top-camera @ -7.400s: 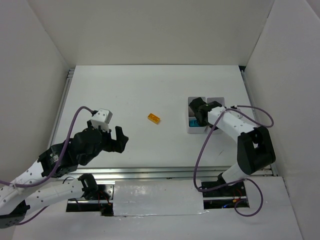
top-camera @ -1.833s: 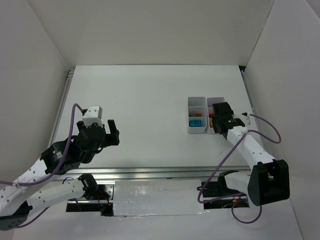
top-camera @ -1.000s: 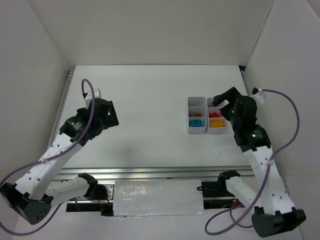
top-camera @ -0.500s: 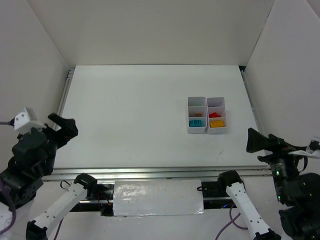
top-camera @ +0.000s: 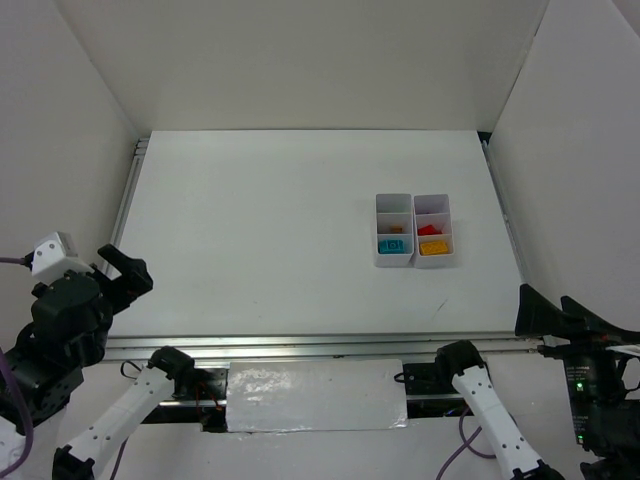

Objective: Sort the legos into containers by color

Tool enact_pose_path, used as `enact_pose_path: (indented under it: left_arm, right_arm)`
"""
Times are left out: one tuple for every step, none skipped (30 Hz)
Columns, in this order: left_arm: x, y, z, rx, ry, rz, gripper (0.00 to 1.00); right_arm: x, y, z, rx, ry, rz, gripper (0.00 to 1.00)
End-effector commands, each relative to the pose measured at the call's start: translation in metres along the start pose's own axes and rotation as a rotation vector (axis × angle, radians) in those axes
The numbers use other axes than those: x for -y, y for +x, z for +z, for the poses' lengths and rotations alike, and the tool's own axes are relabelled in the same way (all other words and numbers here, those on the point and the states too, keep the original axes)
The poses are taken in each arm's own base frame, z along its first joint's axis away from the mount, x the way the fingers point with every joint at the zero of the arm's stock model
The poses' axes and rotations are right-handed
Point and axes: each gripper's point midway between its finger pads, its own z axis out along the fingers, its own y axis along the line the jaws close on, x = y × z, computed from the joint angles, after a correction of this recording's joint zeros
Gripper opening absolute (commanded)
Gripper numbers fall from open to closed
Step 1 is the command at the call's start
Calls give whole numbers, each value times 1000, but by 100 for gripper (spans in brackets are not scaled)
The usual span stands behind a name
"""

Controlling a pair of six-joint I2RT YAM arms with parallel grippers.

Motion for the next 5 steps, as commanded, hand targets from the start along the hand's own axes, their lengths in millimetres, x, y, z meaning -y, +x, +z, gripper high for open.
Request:
enact_pose_path:
  left_arm:
    - [-1, -6, -2, 24, 6, -1, 100]
    - [0, -5, -1, 24, 7, 1, 99]
    - [1, -4, 0, 22, 8, 0, 100]
    - [1, -2, 2, 15, 3, 4, 100]
    - [2, 0, 3, 10, 4, 7, 99]
  right_arm:
    - [5, 5, -2, -10, 8, -6, 100]
    - [7, 6, -4, -4, 9, -2, 100]
    - [7, 6, -4, -5, 6, -5, 100]
    - [6, 8, -4, -9, 3, -9, 100]
    - [6, 8, -4, -13, 1, -10, 100]
